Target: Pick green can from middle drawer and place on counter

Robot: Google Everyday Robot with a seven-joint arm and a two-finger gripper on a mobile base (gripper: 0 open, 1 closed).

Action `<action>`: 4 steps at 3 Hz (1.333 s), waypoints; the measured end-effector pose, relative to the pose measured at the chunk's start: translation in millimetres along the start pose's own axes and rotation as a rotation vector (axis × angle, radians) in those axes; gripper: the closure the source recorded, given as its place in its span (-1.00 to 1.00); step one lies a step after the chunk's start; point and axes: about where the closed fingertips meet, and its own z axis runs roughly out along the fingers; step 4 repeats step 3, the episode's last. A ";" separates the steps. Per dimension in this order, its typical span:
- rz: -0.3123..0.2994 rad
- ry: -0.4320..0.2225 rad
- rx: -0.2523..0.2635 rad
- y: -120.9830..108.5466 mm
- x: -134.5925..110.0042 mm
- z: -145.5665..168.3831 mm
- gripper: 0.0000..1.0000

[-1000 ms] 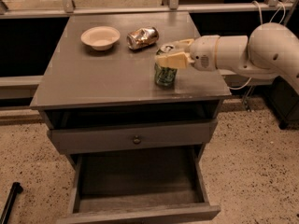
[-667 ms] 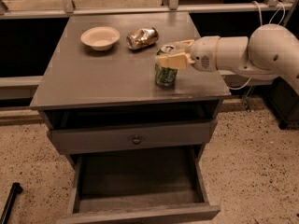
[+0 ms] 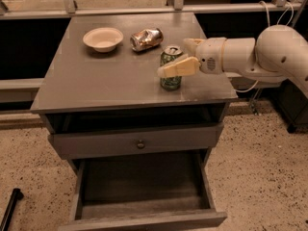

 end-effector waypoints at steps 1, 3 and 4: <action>-0.183 -0.037 -0.035 12.5 -35.8 -17.6 -1.00; -0.446 -0.071 0.013 22.6 -66.0 -65.7 -1.00; -0.446 -0.071 0.013 22.6 -66.0 -65.7 -1.00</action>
Offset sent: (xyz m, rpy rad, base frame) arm -0.0797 -0.0821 0.1407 -0.2383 -0.6793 0.0931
